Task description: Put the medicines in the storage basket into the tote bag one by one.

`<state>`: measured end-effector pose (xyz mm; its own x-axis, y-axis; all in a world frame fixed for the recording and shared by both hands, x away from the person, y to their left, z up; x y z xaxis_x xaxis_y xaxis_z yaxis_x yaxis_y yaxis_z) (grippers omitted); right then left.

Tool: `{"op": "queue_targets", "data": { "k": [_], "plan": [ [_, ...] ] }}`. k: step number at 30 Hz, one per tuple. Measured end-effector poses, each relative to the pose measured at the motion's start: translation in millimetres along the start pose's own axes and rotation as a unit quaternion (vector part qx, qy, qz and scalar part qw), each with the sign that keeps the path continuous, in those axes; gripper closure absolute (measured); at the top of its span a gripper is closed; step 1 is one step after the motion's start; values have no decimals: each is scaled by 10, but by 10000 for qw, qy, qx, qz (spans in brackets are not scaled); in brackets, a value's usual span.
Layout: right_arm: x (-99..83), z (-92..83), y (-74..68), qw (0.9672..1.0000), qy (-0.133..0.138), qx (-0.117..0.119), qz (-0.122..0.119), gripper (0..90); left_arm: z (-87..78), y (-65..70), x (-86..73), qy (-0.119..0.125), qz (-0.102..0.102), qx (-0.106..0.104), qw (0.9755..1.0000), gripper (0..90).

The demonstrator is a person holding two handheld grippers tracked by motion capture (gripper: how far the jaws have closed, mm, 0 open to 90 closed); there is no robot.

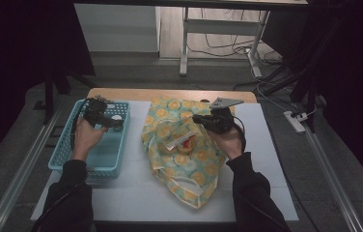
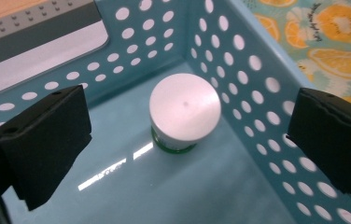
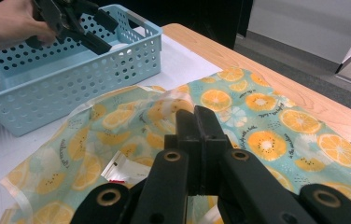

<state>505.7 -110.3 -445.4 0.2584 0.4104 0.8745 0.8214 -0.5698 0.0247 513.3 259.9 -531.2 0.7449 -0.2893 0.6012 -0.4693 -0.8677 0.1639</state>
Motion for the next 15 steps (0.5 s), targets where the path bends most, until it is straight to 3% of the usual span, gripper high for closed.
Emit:
{"op": "queue_targets", "data": {
  "k": [11,15],
  "plan": [
    [-1,1,0,10000,-3,-8,-15,899,165,-73,3,-304,-34,50,9995,3],
    [0,-1,1,10000,-1,-11,-13,899,196,-77,8,-323,-11,60,9995,47]
  ]
}}
Point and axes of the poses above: each handheld gripper's, and its own axes: z roughly forward along the jaws, x roughly out of its top, y roughly to its right, the point moved 6 cm from there along z, roughly forward along the jaws, and after that the axes turned 6 degrees about -x, right-handed, at the moved point
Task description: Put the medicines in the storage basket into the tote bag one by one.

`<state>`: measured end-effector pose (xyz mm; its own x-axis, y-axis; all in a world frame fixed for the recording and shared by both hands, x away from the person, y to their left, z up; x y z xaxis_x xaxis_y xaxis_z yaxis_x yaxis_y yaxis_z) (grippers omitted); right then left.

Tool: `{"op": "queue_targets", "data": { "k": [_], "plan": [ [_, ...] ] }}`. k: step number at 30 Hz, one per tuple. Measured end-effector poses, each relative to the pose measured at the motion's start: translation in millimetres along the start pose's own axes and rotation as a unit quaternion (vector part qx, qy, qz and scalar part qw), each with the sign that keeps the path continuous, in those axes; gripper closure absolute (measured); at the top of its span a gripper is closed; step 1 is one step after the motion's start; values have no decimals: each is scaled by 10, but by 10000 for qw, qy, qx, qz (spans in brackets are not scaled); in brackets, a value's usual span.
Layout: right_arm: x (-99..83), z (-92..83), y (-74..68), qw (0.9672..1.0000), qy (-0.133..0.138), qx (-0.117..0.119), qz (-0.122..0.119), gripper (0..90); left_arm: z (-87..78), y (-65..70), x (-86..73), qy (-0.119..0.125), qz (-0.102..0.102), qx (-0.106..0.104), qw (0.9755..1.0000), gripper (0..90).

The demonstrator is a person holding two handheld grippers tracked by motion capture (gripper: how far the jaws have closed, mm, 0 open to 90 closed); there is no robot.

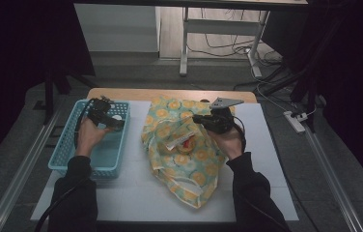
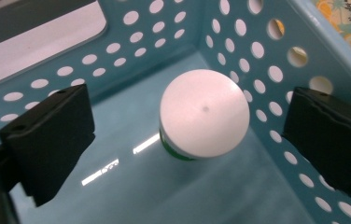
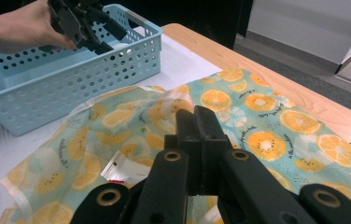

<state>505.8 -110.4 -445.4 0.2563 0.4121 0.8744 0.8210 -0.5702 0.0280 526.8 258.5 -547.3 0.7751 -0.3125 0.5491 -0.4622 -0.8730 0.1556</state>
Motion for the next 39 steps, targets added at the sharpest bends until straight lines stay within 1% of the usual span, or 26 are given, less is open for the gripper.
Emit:
{"op": "queue_targets", "data": {
  "k": [2,3,5,7,9,11,12,13,15,18,22,24,26,33,37,39],
  "plan": [
    [2,-2,-2,10000,3,5,-3,899,16,14,-2,-49,86,-13,10000,102],
    [3,-3,-2,10000,6,5,-2,899,24,23,-3,-91,133,22,9999,138],
    [4,-4,-4,10000,10,5,-3,899,39,37,1,-152,148,76,9997,200],
    [4,-4,-5,10000,9,3,-7,899,49,49,5,-179,180,67,9997,261],
    [5,-6,-7,10000,4,4,-11,899,46,57,7,-193,192,56,9996,345],
    [6,-6,-9,10000,5,6,-16,899,36,56,10,-183,170,50,9997,402],
    [6,-6,-8,10000,5,4,-16,899,26,58,9,-181,168,8,9997,448],
    [5,-6,-8,10000,5,4,-14,899,18,55,9,-170,155,13,9997,487],
    [5,-6,-6,10000,7,2,-13,899,16,60,6,-178,80,-2,9998,497],
    [7,-8,-7,10000,8,1,-14,899,13,68,7,-220,133,44,9997,500],
    [6,-7,-8,10000,8,1,-17,899,-2,68,5,-239,110,111,9996,502],
    [6,-7,-8,10000,9,1,-15,899,-35,62,7,-193,77,105,9997,503],
    [7,-8,-6,10000,12,2,-11,899,-75,59,10,-153,48,55,9999,503],
    [7,0,-18,10000,20,12,-21,899,-215,79,29,-46,89,29,9999,503],
    [8,0,-22,10000,20,24,-26,899,-279,94,46,0,30,-30,10000,503],
    [8,-2,-20,10000,21,15,-27,899,-322,111,59,33,49,-55,10000,503]
  ]
}}
Point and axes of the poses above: each handheld gripper's, and its own axes: z roughly forward along the jaws, x roughly out of its top, y roughly to its right, the point moved 6 cm from there along z, roughly forward along the jaws, and after that the axes turned 6 degrees about -x, right-handed, at the moved point
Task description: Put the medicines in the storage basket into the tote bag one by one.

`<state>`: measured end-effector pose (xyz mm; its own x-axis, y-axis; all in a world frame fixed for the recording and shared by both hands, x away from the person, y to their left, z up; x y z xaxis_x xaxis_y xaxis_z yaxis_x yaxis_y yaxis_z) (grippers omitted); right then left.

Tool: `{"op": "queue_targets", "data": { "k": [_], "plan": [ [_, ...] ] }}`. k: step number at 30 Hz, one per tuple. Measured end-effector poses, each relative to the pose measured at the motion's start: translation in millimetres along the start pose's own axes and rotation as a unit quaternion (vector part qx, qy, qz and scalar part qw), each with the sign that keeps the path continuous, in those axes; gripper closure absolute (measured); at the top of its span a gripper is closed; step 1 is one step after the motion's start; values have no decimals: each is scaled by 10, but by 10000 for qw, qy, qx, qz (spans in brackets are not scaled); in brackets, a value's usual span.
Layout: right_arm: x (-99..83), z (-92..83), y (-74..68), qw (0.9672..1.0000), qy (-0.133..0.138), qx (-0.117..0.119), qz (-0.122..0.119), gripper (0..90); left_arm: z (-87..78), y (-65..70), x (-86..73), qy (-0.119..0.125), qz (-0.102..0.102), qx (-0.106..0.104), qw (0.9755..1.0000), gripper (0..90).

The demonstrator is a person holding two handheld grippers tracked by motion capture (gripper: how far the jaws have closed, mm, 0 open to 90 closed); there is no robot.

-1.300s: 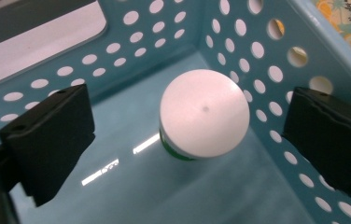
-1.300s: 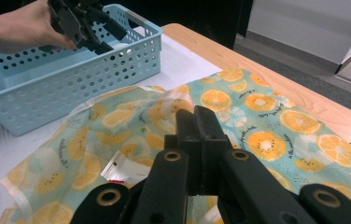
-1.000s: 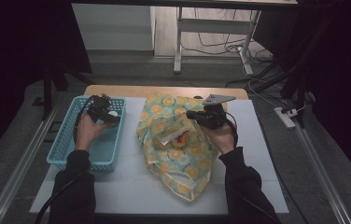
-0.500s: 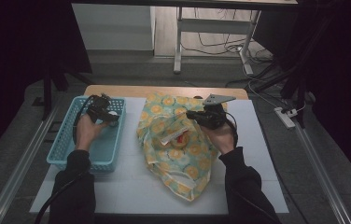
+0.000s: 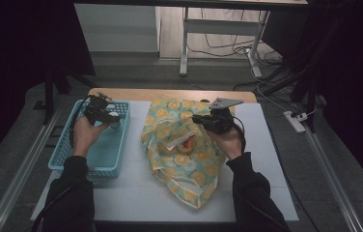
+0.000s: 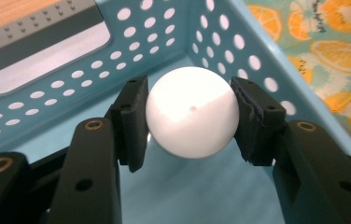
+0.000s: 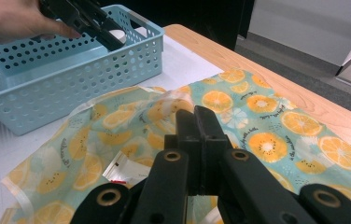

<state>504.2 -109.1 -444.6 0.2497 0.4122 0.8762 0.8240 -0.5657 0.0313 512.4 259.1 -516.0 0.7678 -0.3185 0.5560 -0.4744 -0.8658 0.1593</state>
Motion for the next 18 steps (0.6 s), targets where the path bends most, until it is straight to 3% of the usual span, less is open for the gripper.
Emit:
{"op": "queue_targets", "data": {
  "k": [11,18],
  "plan": [
    [-3,5,-1,10000,-12,-3,-10,900,-204,117,53,28,179,-74,9998,504],
    [-10,14,4,10000,-16,-6,-10,899,-335,216,82,80,266,-245,9993,504]
  ]
}}
Point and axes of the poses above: each handheld gripper's, and its own axes: z roughly forward along the jaws, x roughly out of its top, y roughly to its right, the point moved 6 cm from there along z, roughly forward along the jaws, and after that the axes turned 6 degrees about -x, right-handed, at the moved point
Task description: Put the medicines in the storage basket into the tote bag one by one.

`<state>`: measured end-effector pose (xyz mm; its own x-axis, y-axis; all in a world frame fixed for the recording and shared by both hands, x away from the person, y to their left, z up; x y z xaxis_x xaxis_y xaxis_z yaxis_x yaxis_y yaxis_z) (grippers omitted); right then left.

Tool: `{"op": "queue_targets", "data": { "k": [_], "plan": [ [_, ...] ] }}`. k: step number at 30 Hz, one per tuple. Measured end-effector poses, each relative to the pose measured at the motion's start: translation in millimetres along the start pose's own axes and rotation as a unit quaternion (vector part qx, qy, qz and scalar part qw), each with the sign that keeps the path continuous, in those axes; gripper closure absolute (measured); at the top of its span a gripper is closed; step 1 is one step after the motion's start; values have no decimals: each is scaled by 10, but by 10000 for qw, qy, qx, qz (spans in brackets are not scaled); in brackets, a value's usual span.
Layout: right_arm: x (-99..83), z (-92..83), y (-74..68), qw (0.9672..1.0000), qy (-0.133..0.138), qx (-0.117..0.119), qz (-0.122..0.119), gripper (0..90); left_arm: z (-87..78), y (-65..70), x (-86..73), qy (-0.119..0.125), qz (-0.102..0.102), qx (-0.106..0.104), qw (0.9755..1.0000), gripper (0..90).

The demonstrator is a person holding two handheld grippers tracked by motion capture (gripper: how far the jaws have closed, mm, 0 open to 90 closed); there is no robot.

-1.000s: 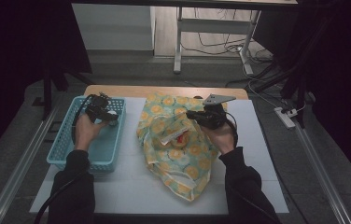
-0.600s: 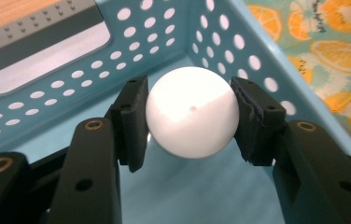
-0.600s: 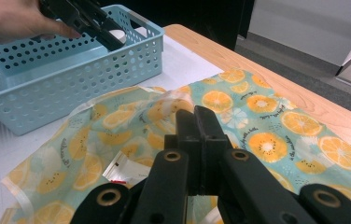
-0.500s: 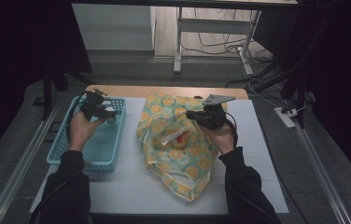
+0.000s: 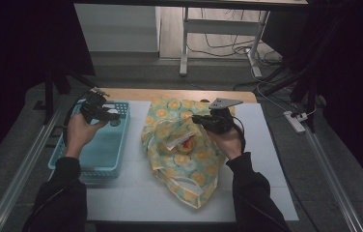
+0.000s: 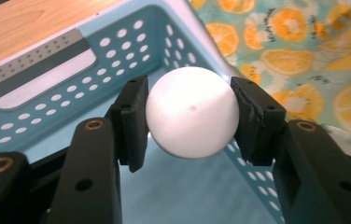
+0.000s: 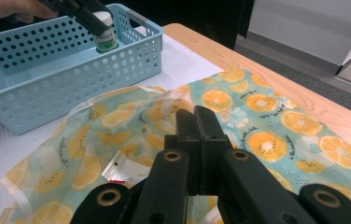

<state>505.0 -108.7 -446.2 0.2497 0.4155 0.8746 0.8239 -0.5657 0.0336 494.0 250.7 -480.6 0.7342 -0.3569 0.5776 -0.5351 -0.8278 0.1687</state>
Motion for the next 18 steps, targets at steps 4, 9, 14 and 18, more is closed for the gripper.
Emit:
{"op": "queue_targets", "data": {
  "k": [4,9,14,18],
  "plan": [
    [-1,0,2,10000,5,-2,-1,900,-54,79,20,22,119,-77,9999,505],
    [-1,-1,4,10000,6,-7,4,899,-98,190,40,83,237,-206,9995,505],
    [-2,-1,7,10000,1,-17,5,900,-121,321,67,153,356,-339,9987,504],
    [-3,1,5,10000,0,-13,6,899,-129,452,98,179,440,-449,9979,505]
  ]
}}
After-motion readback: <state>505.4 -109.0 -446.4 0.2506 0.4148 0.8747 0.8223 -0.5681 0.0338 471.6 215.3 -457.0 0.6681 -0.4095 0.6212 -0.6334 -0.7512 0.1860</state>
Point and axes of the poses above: each handheld gripper's, and its own axes: z roughly forward along the jaws, x roughly out of its top, y roughly to its right, the point moved 6 cm from there along z, roughly forward along the jaws, and after that the axes turned 6 degrees about -x, right-handed, at the moved point
